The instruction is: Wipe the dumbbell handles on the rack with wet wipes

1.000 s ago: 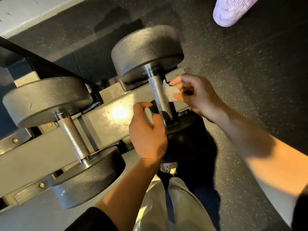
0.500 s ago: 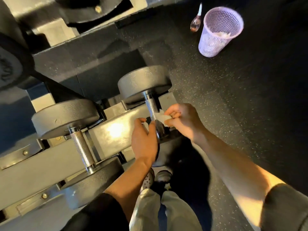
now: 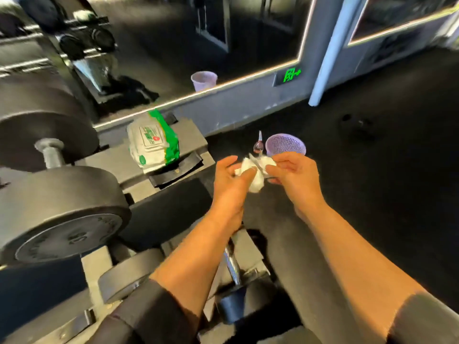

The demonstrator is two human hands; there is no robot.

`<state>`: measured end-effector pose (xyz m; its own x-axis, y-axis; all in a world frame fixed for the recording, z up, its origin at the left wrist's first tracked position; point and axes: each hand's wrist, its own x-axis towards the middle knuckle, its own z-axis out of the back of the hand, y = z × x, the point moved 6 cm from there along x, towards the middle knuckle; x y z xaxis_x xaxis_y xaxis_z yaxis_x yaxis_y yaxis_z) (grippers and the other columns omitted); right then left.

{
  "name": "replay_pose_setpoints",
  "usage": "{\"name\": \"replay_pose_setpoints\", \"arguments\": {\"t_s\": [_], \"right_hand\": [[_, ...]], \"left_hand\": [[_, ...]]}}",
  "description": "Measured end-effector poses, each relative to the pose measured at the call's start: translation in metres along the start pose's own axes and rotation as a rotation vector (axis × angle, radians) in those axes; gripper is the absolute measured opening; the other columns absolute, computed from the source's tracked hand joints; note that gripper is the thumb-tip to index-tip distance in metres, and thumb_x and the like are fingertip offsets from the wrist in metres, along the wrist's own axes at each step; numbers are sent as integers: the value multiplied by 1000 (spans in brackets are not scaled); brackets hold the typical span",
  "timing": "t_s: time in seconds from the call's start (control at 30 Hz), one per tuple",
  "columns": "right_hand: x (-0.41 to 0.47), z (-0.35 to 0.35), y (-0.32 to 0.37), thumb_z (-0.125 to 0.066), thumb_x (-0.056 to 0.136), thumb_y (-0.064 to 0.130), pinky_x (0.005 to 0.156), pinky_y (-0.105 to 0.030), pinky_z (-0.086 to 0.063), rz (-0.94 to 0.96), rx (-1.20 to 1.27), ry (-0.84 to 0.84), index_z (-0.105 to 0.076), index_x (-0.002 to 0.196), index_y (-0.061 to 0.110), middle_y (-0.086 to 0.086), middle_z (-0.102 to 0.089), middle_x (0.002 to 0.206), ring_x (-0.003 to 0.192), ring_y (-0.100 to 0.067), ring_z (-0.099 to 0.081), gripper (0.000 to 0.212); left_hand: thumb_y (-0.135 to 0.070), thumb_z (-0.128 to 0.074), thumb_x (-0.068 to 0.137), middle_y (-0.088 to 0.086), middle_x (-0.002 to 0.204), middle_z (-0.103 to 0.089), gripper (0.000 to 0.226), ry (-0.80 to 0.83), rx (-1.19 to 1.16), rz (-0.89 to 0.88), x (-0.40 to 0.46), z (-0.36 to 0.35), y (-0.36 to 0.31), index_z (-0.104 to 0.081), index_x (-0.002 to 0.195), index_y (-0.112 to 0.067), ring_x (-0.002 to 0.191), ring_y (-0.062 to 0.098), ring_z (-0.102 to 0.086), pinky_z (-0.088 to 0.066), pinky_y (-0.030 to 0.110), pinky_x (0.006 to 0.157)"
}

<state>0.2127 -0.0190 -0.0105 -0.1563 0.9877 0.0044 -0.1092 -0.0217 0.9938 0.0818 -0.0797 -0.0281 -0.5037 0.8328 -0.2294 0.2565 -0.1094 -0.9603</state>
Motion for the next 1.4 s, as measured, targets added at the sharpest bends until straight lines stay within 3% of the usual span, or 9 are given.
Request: {"name": "replay_pose_setpoints", "arguments": {"t_s": [0.23,0.37,0.5,0.67,0.8,0.87,1.0,1.23,1.4], "right_hand": [[35,53,71,-67,82,3,68,-19,-54,137,87,-53,-71,88,18,2,-72,83,79,-8,-69,17],[73,83,83,-69,80,4,70,-18,-54,167,96,19,-69,93,21,5,-71,85,82,-4,-68,22],[124,129,82,-68,73,-13,60,-9,-49,151,93,129,-63,107,9,6,-66,87,75,6,-65,41],[205,206,69,-75,71,1,85,-31,-56,178,-113,104,-66,110,16,2,-68,100,93,-6,-65,43],[259,254,52,-72,77,5,89,-33,-54,113,-182,135,-67,112,22,3,-67,105,98,-10,-64,38],[280,272,45,-71,78,4,83,-26,-55,89,-154,162,-66,113,20,5,-68,102,94,-7,-65,39],[322,295,30,-76,73,4,74,-27,-56,121,-234,125,-63,104,9,-2,-69,95,87,-11,-68,34],[404,270,-9,-78,75,23,73,-33,-58,88,-386,149,-68,100,11,2,-70,92,87,-10,-67,29],[471,229,-65,-67,86,20,83,-38,-57,-145,-376,172,-65,114,9,-5,-68,108,98,-15,-65,30]], "left_hand": [[-12,-74,80,1,85,-67,9,29,51,-178,13,-70,-72,-67,86,-14,77,9,-64,-49,12,61],[-13,-74,80,2,80,-67,9,-35,42,-179,35,-120,-83,-70,87,-9,71,6,-62,-46,8,54],[-12,-74,80,10,87,-71,10,-42,31,-150,66,-194,-81,-71,86,-5,79,15,-66,-51,17,62],[-10,-72,81,7,81,-66,11,5,24,-102,105,-297,-71,-68,87,-2,72,10,-62,-50,14,59],[-9,-73,80,14,100,-64,33,69,18,-50,130,-358,-65,-57,108,0,79,12,-64,-52,15,58],[-12,-76,77,13,106,-63,48,118,87,-45,147,-379,-60,-50,117,-6,89,17,-64,-56,25,73],[-14,-77,76,7,111,-64,51,258,246,-23,187,-405,-48,-55,122,-15,103,20,-63,-54,40,90],[-6,-73,81,9,101,-68,29,415,342,-25,291,-409,-21,-65,108,-6,95,19,-67,-57,33,83],[-3,-74,79,13,92,-66,18,403,339,153,384,-393,21,-64,93,-8,81,19,-69,-59,35,75]]}}
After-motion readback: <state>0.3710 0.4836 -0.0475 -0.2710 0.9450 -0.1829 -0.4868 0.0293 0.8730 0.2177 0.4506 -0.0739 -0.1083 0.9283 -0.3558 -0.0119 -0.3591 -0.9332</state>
